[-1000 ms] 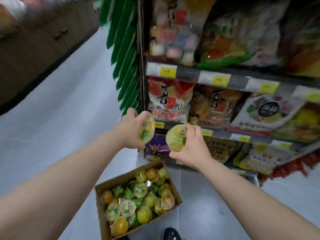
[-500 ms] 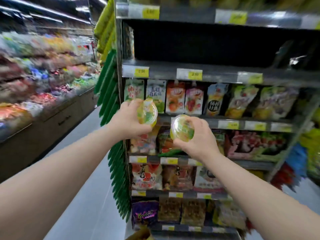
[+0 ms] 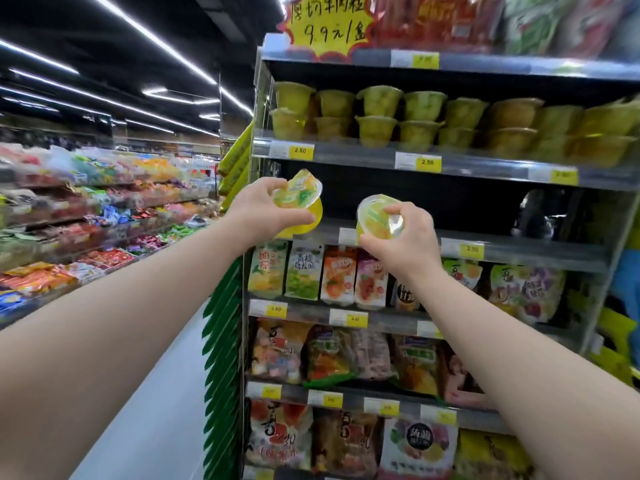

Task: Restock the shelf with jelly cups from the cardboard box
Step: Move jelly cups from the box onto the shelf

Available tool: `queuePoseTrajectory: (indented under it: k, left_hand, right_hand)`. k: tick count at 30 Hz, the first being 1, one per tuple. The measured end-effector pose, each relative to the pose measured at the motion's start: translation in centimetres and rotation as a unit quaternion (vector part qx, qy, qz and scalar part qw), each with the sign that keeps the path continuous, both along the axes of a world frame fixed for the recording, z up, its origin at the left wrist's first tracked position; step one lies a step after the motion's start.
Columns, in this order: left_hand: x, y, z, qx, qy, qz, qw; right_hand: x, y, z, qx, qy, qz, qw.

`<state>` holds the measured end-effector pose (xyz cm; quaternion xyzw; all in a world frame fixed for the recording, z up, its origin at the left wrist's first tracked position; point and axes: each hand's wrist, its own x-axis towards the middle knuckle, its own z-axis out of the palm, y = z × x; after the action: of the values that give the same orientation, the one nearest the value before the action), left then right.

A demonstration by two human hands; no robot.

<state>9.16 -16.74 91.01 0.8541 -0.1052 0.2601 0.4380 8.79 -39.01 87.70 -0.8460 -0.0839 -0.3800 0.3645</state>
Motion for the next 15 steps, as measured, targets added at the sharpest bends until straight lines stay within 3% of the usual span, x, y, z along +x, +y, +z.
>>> queuePoseTrajectory:
  k: [15]
  left_hand:
    - [13.2,4.4,0.5,-0.025,-0.008,0.028,0.999]
  right_hand:
    - [14.7,3.7,0.5,0.043,-0.067,0.047,0.996]
